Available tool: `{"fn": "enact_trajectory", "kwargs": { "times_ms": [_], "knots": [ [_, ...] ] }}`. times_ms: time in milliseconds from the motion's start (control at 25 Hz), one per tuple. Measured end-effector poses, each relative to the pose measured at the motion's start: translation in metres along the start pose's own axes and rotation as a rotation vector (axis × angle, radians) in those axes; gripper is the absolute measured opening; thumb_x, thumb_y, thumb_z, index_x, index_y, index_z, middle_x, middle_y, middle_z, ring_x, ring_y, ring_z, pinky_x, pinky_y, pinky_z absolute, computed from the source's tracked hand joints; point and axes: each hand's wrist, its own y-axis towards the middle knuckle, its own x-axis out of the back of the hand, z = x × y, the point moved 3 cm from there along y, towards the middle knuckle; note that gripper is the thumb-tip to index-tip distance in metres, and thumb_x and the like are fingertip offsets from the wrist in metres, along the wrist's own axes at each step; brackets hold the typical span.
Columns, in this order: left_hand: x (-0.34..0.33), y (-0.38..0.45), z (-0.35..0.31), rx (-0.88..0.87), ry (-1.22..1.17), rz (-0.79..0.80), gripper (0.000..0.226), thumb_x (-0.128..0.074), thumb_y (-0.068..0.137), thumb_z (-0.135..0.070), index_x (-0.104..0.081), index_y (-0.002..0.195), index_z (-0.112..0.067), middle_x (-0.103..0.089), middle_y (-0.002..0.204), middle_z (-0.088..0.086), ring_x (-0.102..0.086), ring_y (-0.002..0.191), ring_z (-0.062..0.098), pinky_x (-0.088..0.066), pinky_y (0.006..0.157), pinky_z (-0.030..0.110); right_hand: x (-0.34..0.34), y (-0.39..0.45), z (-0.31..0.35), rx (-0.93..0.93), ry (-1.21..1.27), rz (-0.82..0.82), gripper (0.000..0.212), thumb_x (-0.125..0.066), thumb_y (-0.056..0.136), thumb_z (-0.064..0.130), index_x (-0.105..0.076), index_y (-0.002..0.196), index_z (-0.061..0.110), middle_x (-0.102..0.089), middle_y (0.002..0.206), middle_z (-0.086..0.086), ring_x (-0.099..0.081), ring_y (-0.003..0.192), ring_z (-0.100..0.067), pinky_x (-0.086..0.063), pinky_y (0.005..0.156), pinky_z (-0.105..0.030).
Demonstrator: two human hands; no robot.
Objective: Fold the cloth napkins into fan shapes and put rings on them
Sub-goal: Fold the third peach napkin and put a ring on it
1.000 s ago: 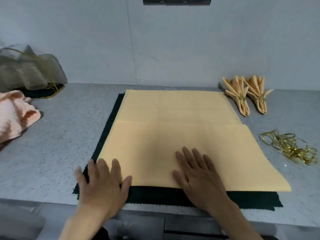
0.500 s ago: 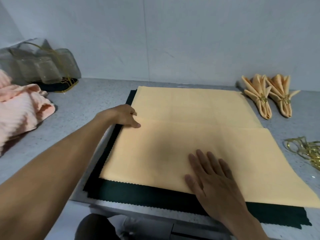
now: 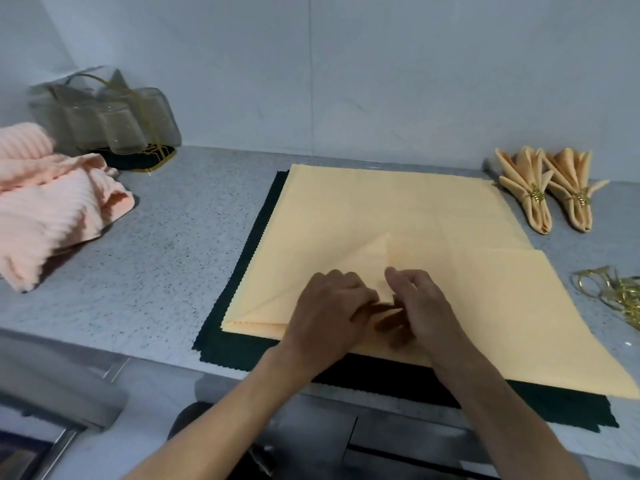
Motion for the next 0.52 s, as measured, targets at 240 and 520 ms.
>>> {"fn": "enact_trajectory", "kwargs": {
  "times_ms": [240, 520],
  "knots": [
    [0.019, -0.049, 0.032, 0.093, 0.004, 0.062, 0.032, -0.056, 0.085, -0.043, -0.074, 0.102, -0.023, -0.07, 0.106, -0.01, -0.06, 0.093, 0.014, -0.048, 0.077, 0.034, -0.005, 0.014, -0.004, 0.025, -0.248, -0.026, 0.017, -0.061, 0.087, 0.008, -0.069, 0.086, 0.023, -0.068, 0.09, 0.0, -0.06, 0.079, -0.016, -0.042, 0.062, -0.025],
    [0.09, -0.121, 0.102, 0.256, -0.051, 0.049, 0.034, -0.056, 0.088, -0.044, -0.078, 0.102, -0.022, -0.071, 0.106, -0.018, -0.065, 0.097, 0.002, -0.051, 0.085, 0.028, -0.005, 0.005, -0.004, 0.108, -0.488, 0.016, 0.015, -0.06, 0.091, 0.016, -0.067, 0.084, 0.028, -0.064, 0.08, 0.005, -0.059, 0.074, -0.011, -0.041, 0.059, -0.024]
  ]
}}
